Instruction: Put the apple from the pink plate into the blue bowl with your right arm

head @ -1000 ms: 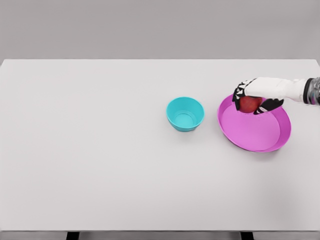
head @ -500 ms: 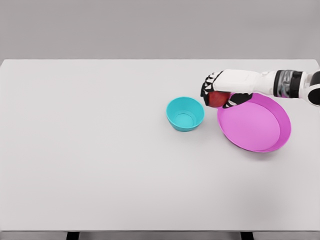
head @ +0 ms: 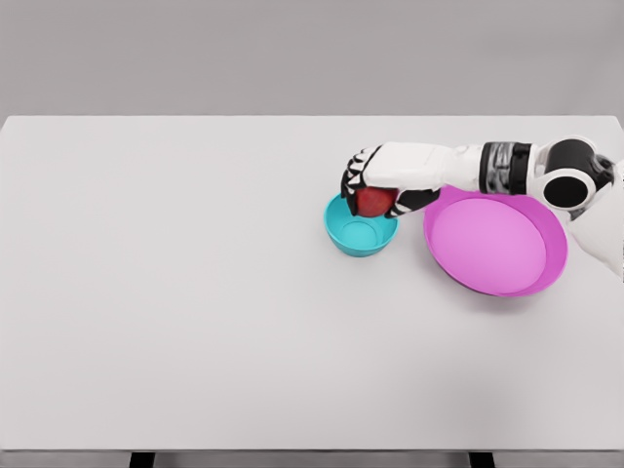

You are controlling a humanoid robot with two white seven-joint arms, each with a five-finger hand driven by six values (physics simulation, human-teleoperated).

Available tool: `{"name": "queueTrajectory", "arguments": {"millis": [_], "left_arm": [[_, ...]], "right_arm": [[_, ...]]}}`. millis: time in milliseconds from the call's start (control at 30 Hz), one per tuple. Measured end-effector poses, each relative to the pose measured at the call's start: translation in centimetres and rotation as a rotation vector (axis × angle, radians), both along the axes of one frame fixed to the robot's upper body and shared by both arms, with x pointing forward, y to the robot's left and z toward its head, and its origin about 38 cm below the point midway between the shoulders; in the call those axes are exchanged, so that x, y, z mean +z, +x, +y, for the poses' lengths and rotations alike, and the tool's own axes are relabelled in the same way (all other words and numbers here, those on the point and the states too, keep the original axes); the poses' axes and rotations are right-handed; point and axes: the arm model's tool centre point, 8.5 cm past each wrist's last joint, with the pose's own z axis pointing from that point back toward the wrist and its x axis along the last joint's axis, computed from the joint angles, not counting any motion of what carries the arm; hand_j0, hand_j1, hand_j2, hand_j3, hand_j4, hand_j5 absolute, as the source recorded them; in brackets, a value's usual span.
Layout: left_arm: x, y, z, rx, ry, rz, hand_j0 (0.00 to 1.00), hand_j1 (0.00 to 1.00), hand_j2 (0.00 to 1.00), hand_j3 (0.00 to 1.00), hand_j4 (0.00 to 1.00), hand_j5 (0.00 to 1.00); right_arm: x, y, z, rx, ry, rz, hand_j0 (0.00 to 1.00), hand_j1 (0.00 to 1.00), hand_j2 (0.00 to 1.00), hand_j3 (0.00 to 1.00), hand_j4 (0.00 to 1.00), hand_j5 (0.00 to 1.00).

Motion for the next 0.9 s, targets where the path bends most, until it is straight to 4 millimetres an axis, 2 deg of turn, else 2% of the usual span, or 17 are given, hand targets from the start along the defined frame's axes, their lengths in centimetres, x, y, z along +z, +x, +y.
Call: {"name": "queueTrajectory", "arguments": {"millis": [133, 167, 200, 533, 633, 700, 800, 900], "left_arm": [[0.0, 0.0, 0.0, 0.0, 0.0, 0.0, 1.0, 1.0, 1.0, 1.0, 1.0, 1.0], [0.0, 0.0, 0.0, 0.0, 0.0, 0.0, 1.0, 1.0, 1.0, 1.0, 1.0, 1.0], [0.0, 0.0, 0.0, 0.0, 0.0, 0.0, 1.0, 1.0, 1.0, 1.0, 1.0, 1.0], [0.0, 0.0, 0.0, -0.001, 0.0, 0.0, 1.0, 1.0, 1.0, 1.0, 1.0, 1.0], [0.0, 0.0, 0.0, 0.0, 0.0, 0.0, 1.0, 1.0, 1.0, 1.0, 1.0, 1.0], [0.0, 0.0, 0.0, 0.0, 0.0, 0.0, 1.0, 1.0, 1.0, 1.0, 1.0, 1.0], [0.0, 0.0, 0.0, 0.0, 0.0, 0.0, 1.0, 1.0, 1.0, 1.0, 1.0, 1.0], [0.0, 0.0, 0.0, 0.0, 0.0, 0.0, 1.0, 1.0, 1.0, 1.0, 1.0, 1.0]], "right_arm": [[-0.4, 0.0, 0.5, 0.008, -0.01, 0.003, 0.47, 0.47, 0.47, 0.47, 0.47, 0.47], [-0.5, 0.0, 0.6, 0.009, -0.012, 0.004, 0.59, 0.59, 0.59, 0.59, 0.59, 0.59], [-0.6, 0.0, 0.6, 0.009, -0.014, 0.005, 1.0, 1.0, 1.0, 1.0, 1.0, 1.0], [-0.6, 0.1, 0.6, 0.002, -0.018, 0.005, 1.0, 1.0, 1.0, 1.0, 1.0, 1.0], [1.1, 0.1, 0.3, 0.01, -0.014, -0.038, 1.0, 1.0, 1.0, 1.0, 1.0, 1.0], [2.4, -0.5, -1.5, -0.009, -0.006, -0.073, 1.0, 1.0, 1.0, 1.0, 1.0, 1.0], [3.0, -2.0, -5.9, -0.085, 0.011, -0.098, 1.0, 1.0, 1.0, 1.0, 1.0, 1.0], [4.5, -2.3, -10.0, -0.18, 0.033, -0.133, 1.0, 1.0, 1.0, 1.0, 1.0, 1.0]]}}
